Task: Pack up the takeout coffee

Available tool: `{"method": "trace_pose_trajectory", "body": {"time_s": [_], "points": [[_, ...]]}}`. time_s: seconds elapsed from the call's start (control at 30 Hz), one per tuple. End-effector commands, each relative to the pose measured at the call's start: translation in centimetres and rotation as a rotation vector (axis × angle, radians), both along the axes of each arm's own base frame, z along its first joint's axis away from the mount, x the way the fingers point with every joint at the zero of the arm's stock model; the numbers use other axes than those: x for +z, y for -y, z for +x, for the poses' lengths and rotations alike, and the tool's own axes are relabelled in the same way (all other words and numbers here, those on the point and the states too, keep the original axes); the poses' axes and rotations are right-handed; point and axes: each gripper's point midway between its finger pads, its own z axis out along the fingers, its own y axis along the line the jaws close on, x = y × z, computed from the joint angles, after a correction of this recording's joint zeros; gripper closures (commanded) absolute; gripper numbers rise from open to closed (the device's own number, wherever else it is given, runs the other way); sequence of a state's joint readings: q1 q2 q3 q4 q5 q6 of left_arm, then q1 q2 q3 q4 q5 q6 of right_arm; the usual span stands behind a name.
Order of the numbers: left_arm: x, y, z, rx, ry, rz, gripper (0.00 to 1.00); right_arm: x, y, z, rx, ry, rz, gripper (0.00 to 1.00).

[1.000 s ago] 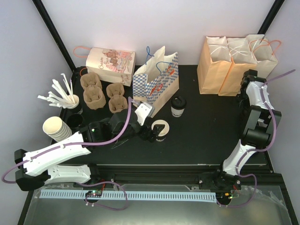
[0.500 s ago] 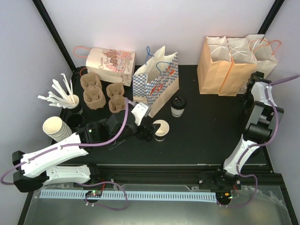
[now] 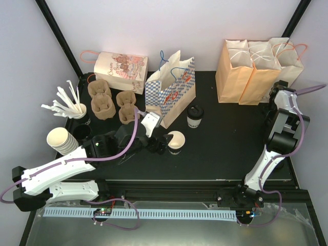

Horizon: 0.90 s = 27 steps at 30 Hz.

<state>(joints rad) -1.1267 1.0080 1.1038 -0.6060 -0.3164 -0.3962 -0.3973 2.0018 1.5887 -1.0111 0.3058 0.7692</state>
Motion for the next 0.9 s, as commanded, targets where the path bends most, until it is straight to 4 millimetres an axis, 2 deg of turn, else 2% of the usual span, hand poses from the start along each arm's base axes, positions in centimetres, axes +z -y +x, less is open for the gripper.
{"method": "trace_pose_trajectory", "body": {"time_s": [0.0,0.23,0.47,0.87], "points": [[-0.2,-0.5,0.3,0.025,-0.002,0.007,0.01,0.3,0.6,-0.5,-0.04,-0.013,-0.023,0.1],[-0.5,-0.4,0.3,0.025,-0.008,0.014,0.01,0.4,0.8,-1.2,-0.06,-0.043,-0.039,0.15],[-0.7,-0.7,0.1,0.025,-0.013,0.007,0.01,1.3,1.1,-1.6,-0.075,-0.045,-0.062,0.26],[-0.8,-0.6,-0.2,0.007,-0.022,-0.006,0.01,4.1,1.0,-1.9,-0.072,0.007,-0.09,0.28]]}}
